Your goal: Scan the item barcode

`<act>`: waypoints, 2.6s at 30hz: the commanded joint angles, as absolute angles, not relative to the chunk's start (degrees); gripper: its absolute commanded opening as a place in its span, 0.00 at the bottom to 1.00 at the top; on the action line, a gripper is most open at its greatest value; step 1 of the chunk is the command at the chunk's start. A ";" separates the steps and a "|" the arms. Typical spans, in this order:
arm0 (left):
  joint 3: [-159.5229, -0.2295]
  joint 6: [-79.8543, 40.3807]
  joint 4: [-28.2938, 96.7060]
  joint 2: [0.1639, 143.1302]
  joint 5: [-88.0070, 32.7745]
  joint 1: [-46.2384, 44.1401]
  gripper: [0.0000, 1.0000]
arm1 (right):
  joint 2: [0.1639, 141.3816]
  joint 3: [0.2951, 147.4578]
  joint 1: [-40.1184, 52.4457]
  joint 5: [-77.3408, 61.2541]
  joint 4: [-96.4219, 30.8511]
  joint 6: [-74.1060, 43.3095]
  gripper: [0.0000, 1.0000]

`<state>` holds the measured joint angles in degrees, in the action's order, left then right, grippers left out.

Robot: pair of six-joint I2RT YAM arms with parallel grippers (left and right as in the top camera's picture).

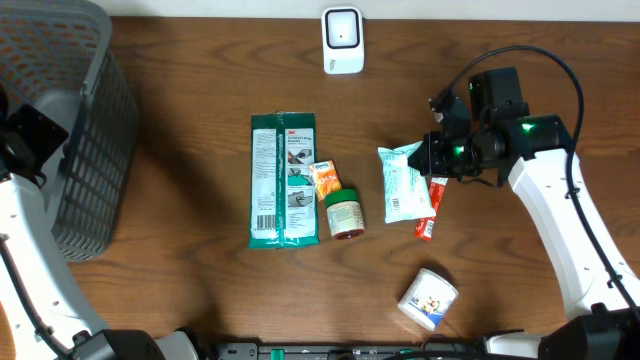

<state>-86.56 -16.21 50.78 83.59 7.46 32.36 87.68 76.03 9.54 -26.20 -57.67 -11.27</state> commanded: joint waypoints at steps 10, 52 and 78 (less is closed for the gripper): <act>-87.33 -15.46 50.81 84.03 7.79 32.56 0.93 | 86.48 77.23 8.88 -27.27 -57.76 -10.92 0.01; -87.33 -15.46 50.81 84.01 7.79 32.56 0.93 | 90.06 93.80 16.36 -8.27 -50.68 -10.70 0.01; -87.33 -15.46 50.81 84.01 7.79 32.56 0.93 | 141.43 153.53 34.59 38.17 -41.56 37.85 0.01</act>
<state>-86.56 -16.21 50.78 83.59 7.46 32.38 137.67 152.42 33.78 29.04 -45.04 27.70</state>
